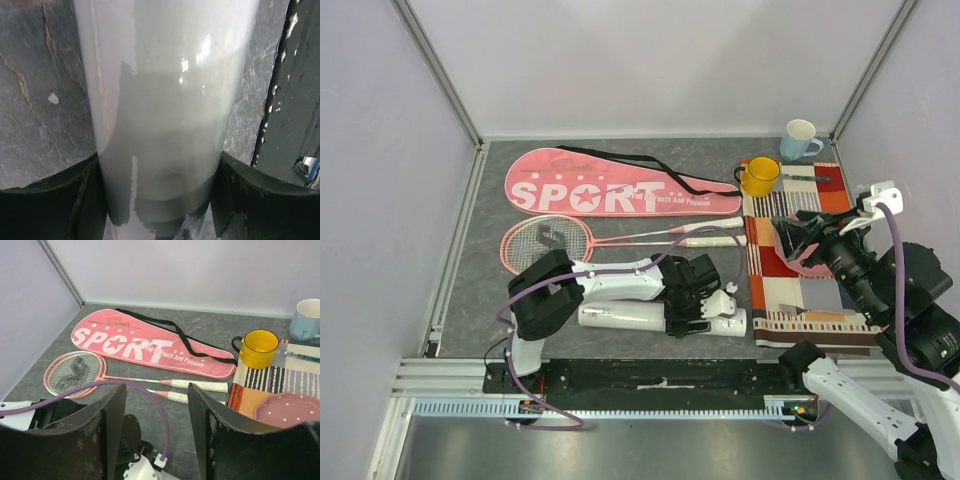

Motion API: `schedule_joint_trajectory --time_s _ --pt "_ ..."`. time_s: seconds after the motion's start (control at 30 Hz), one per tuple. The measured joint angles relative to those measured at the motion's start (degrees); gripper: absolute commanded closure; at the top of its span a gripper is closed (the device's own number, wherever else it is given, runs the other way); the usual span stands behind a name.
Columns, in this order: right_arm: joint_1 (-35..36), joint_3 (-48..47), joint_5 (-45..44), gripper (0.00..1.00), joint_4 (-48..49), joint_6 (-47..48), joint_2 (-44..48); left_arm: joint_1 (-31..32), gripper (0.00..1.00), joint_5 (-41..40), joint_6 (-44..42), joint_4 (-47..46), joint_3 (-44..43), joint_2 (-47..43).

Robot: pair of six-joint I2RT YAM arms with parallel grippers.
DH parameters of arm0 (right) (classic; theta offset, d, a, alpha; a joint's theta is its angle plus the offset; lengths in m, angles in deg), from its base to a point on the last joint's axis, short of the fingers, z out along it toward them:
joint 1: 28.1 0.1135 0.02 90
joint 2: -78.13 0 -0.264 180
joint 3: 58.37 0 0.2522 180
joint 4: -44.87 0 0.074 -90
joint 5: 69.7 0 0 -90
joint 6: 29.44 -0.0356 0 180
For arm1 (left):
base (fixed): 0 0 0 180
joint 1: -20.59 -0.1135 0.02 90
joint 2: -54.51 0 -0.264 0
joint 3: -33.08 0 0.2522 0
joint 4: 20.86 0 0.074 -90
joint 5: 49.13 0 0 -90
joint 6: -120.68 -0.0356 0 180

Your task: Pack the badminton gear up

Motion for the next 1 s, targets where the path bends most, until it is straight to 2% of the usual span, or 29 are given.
schedule_joint_trajectory --time_s 0.03,0.1,0.13,0.2,0.23,0.27,0.3,0.4,0.5,1.0 --pt "0.00 -0.04 -0.22 0.40 -0.02 -0.07 0.07 0.13 0.72 0.00 0.07 0.15 -0.59 0.55" --pt "0.00 -0.02 -0.22 0.40 -0.46 -0.26 -0.11 0.24 0.65 0.28 0.42 0.39 -1.62 1.27" --pt "0.00 -0.02 -0.15 0.40 -0.74 -0.46 -0.24 0.24 0.55 0.33 0.70 0.52 -1.90 1.46" --pt "0.00 0.00 0.00 0.40 -1.20 -0.74 -0.59 0.24 0.48 0.35 1.22 0.52 -1.99 1.53" --pt "0.00 0.04 0.09 0.40 -1.27 -0.98 -0.76 0.24 0.29 0.33 1.44 0.46 -1.99 1.53" --pt "0.00 0.11 0.28 0.40 -1.29 -1.11 -0.92 0.24 0.19 0.28 1.66 0.42 -1.99 1.53" --pt "0.00 0.15 0.35 0.40 -1.36 -1.22 -1.03 0.24 0.16 0.26 1.90 0.37 -1.99 1.55" --pt "0.00 0.44 0.85 0.40 -1.53 -1.55 -1.40 0.24 0.12 -0.02 2.80 -0.13 -1.99 1.53" --pt "0.00 0.83 1.42 0.40 -1.62 -1.79 -1.60 0.35 0.00 -1.09 3.37 -1.49 -1.51 1.38" --pt "0.00 2.75 3.10 0.40 -1.68 -3.23 -3.58 0.44 0.00 -4.39 5.11 -5.16 2.64 -5.35"
